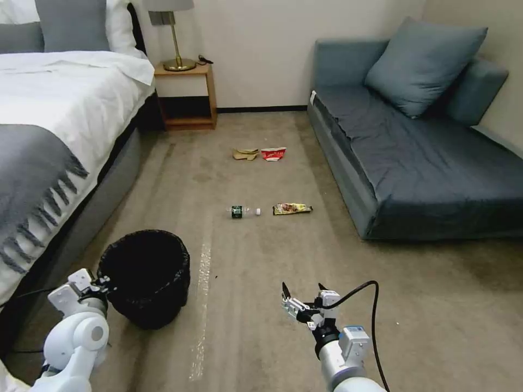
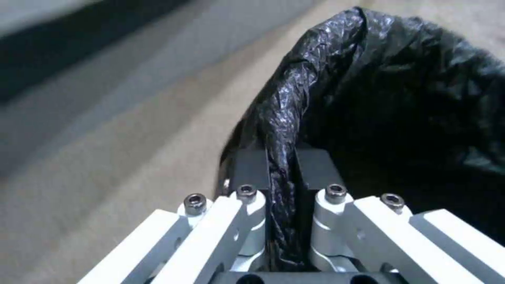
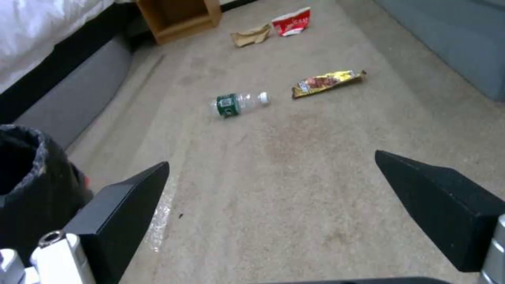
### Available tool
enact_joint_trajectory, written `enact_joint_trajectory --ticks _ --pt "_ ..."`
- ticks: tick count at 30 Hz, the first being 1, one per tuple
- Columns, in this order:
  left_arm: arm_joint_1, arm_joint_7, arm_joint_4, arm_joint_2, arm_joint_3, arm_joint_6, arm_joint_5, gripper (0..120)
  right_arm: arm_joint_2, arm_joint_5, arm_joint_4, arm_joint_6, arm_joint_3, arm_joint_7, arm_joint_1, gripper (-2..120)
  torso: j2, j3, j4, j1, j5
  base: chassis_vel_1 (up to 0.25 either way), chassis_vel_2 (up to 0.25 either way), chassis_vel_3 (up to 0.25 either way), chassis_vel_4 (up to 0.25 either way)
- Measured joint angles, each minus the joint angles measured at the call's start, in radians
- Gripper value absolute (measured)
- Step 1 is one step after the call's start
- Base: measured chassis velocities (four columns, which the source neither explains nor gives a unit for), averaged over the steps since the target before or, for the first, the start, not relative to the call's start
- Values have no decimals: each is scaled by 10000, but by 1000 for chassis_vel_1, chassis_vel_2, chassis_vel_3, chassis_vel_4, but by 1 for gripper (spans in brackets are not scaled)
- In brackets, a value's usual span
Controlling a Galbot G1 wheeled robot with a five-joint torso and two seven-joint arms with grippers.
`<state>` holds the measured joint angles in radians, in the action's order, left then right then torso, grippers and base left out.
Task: Pick up the trash bin, then pick up the garbage on the floor and place it into the trash bin.
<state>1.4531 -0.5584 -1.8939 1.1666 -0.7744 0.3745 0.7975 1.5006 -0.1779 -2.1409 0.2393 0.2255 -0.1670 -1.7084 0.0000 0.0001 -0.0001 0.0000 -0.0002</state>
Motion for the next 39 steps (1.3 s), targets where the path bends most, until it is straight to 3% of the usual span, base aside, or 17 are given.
enact_joint_trajectory --ticks 1,3,13,32,39 --pt "0 0 0 0 0 0 0 8 0 0 0 0 0 0 0 100 0 0 0 0 0 0 0 0 0" --pt "156 170 -105 -3 -22 -316 -803 8 -5 -22 -4 0 6 -17 10 100 0 0 1 0 0 0 0 0 0" --pt "649 328 -680 67 -69 -680 -1950 8 -47 -203 -40 25 28 -48 92 100 0 -1 1 0 2 0 0 0 0" --pt "1062 305 -1272 273 -45 -772 -2369 8 -1111 -1306 -180 229 614 37 1164 100 0 -1 0 1 3 0 0 0 0" --pt "1015 304 -1277 328 -43 -771 -2369 8 -1180 -1422 -50 226 656 60 1255 100 0 0 0 0 3 0 0 0 0"
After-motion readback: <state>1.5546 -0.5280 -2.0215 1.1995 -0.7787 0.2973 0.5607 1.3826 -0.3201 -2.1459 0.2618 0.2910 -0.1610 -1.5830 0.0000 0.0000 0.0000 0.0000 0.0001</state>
